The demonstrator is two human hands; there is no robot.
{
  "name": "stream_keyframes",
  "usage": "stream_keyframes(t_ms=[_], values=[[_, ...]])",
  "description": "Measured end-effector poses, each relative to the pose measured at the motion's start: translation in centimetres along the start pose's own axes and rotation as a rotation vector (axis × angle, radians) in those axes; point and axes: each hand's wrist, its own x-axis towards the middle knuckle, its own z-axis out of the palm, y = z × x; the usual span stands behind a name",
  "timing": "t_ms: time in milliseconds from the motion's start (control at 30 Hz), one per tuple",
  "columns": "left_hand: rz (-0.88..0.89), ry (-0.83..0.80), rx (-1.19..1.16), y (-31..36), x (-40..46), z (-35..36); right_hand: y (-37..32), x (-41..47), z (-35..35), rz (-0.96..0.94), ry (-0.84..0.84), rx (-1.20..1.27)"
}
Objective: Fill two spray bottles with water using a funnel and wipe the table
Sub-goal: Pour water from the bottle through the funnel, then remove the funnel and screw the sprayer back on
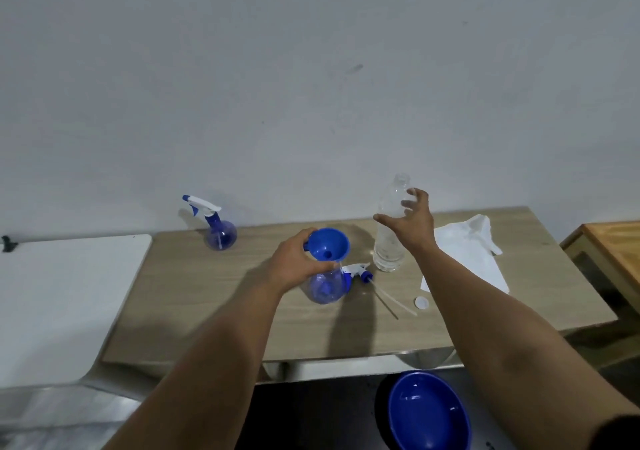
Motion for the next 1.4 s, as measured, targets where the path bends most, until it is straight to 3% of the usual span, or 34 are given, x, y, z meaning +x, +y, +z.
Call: stream_keyframes(t_ms=[233, 500, 667, 800, 933, 1067, 1200, 1400], values=[[-0.003, -0.023, 0.015, -0.2, 0.0, -0.1, -0.6, -0.8, -0.7, 0.069, -0.039, -0.109], [-0.022, -0.034, 0.013, -0.5, -0.3, -0.4, -0.6, -3.1, -1.1, 0.189, -0.002, -0.374], [-0.058, -0.033, 0.0, -1.0, -0.8, -0.5, -0.3, -4.8, -0.8, 0.265, -0.072, -0.549], [-0.085, -0.037, 0.025, -1.8, -0.9, -0.3, -1.8, -6.2, 0.5, 0.118, -0.168, -0.714], [-0.133, -0.07, -0.003, -2.6, -0.9, 0.3, -5.6, -7.2, 2.6, -0.125, -0.229, -0.641], [-0.172, -0.1, -0.034, -3.8, 0.1, 1.6, -9.9, -7.0, 5.0, -0.315, -0.498, -0.731], [-0.192, -0.102, -0.055, -4.1, 1.0, 2.9, -11.6, -6.7, 7.8, -0.257, -0.761, -1.08], [-0.172, -0.094, -0.097, -4.4, 1.7, 4.0, -11.3, -6.0, 9.9, -0.296, -0.777, -1.267]])
